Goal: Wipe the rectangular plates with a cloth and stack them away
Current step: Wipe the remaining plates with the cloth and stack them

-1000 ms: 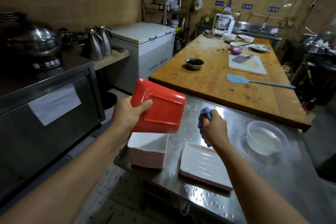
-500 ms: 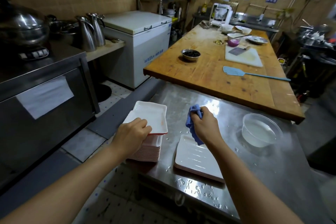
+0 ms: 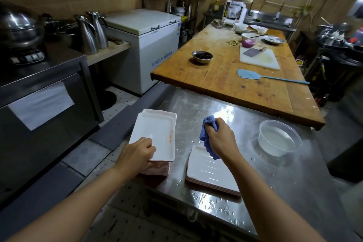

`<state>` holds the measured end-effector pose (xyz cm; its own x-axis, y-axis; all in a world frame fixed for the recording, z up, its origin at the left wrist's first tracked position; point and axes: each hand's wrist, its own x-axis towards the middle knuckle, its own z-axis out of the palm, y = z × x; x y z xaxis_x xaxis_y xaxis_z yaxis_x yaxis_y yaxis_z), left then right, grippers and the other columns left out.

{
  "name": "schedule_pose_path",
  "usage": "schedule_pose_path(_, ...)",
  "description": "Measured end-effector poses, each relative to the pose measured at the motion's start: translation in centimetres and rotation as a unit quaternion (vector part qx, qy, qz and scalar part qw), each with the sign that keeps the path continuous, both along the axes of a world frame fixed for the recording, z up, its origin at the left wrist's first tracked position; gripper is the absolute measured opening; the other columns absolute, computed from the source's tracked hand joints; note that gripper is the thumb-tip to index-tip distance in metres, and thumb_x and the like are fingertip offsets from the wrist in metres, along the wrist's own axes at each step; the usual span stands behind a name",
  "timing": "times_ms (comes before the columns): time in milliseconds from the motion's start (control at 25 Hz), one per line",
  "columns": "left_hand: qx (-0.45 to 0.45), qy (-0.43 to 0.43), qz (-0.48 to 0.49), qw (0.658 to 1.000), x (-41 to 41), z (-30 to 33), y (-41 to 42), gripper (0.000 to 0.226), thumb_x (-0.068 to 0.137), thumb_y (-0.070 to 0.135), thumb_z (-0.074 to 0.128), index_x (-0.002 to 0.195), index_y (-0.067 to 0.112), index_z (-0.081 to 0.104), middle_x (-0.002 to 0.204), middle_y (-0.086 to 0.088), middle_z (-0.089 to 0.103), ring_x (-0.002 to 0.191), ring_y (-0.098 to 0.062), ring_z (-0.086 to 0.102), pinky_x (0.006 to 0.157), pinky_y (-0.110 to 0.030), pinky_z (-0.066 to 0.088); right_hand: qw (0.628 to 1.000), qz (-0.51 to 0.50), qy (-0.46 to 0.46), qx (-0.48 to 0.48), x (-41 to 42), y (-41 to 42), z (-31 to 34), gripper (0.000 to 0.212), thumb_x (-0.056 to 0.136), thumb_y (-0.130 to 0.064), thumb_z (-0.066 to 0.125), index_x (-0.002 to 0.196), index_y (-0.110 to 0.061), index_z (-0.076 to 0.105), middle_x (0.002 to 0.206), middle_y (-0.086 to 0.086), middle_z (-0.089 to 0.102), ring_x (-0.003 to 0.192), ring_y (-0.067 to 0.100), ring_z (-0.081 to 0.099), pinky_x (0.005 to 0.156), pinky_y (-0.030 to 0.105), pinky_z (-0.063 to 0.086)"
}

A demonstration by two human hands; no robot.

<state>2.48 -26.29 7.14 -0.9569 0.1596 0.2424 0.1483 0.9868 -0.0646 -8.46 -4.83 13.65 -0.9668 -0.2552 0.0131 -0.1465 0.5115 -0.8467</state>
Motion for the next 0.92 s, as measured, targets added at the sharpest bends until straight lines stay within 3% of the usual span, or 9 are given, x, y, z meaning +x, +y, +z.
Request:
schedule_pose_path(160,0.007,-0.014,0.008,1.000,-0.9,-0.8,-0.6,0.051,0.036,0.040,0.094,0.062,0.013,0.060,0.066,-0.001,0.057,0.056,-0.017,0.055,0.031,-0.023,0.041,1.000,-0.011,0.002,0.006,-0.2,0.7,0.0,0.020,0.100,-0.024,0.038,0.100,-0.010,0.052,0.067,-0.002,0.059,0.050,0.005,0.054,0.037,0.006,0.035)
schedule_pose_path(280,0.009,-0.051,0.040,0.998,-1.6,-1.4,-1.1,0.050,0.061,0.054,0.079,0.083,0.014,0.060,0.088,0.000,0.056,0.077,-0.016,0.054,0.048,-0.029,0.047,1.000,-0.020,0.002,-0.001,-0.2,1.2,0.0,0.019,0.100,-0.023,0.038,0.098,-0.010,0.052,0.065,-0.002,0.058,0.044,0.002,0.055,0.037,0.006,0.035)
schedule_pose_path(360,0.002,-0.084,0.068,0.994,-2.1,-1.8,-1.5,0.052,0.072,0.062,0.064,0.094,0.016,0.055,0.099,0.003,0.052,0.087,-0.013,0.048,0.058,-0.025,0.043,1.000,-0.022,0.003,0.002,-0.2,1.5,0.0,0.019,0.100,-0.023,0.038,0.097,-0.010,0.051,0.065,-0.004,0.057,0.045,0.001,0.056,0.038,0.004,0.035)
schedule_pose_path(480,0.000,-0.117,0.091,0.989,-2.3,-1.7,-1.6,0.053,0.074,0.068,0.056,0.094,0.019,0.050,0.102,0.005,0.049,0.087,-0.009,0.043,0.059,-0.021,0.035,1.000,-0.027,0.002,0.013,0.0,1.9,-0.2,0.020,0.100,-0.024,0.038,0.098,-0.009,0.051,0.065,-0.005,0.056,0.052,0.005,0.053,0.041,0.003,0.036)
schedule_pose_path(600,-0.025,-0.141,0.126,0.982,-2.5,-1.3,-1.0,0.055,0.079,0.071,0.044,0.097,0.019,0.051,0.105,0.005,0.048,0.093,-0.011,0.045,0.061,-0.024,0.036,1.000,-0.026,-0.008,0.012,0.2,2.5,-0.6,0.022,0.100,-0.025,0.037,0.097,-0.008,0.052,0.062,-0.002,0.058,0.049,0.006,0.053,0.038,0.006,0.037)
schedule_pose_path(680,-0.020,-0.135,0.157,0.978,-3.0,-0.6,0.3,0.057,0.084,0.070,0.036,0.102,0.019,0.055,0.109,0.004,0.049,0.103,-0.014,0.046,0.066,-0.029,0.038,0.999,-0.022,-0.030,-0.002,0.2,3.0,-0.8,0.020,0.099,-0.024,0.038,0.097,-0.011,0.053,0.060,0.003,0.060,0.043,0.011,0.053,0.035,0.014,0.039)
schedule_pose_path(800,0.067,-0.060,0.132,0.987,-3.9,0.2,3.7,0.046,0.089,0.057,0.045,0.112,0.019,0.055,0.114,0.003,0.051,0.108,-0.017,0.046,0.073,-0.031,0.042,0.995,-0.051,-0.078,-0.031,-0.1,4.3,-1.3,0.014,0.089,-0.013,0.039,0.091,-0.018,0.052,0.057,0.003,0.062,0.038,0.014,0.054,0.035,0.022,0.040)
schedule_pose_path(920,0.182,-0.054,0.083,0.978,-4.9,-0.5,8.1,0.038,0.088,0.041,0.056,0.118,0.018,0.054,0.117,0.003,0.052,0.112,-0.018,0.049,0.078,-0.033,0.043,0.990,-0.091,-0.103,-0.015,-0.6,6.5,-2.5,0.020,0.083,-0.011,0.039,0.092,-0.019,0.055,0.065,0.003,0.066,0.053,0.016,0.061,0.042,0.023,0.044)
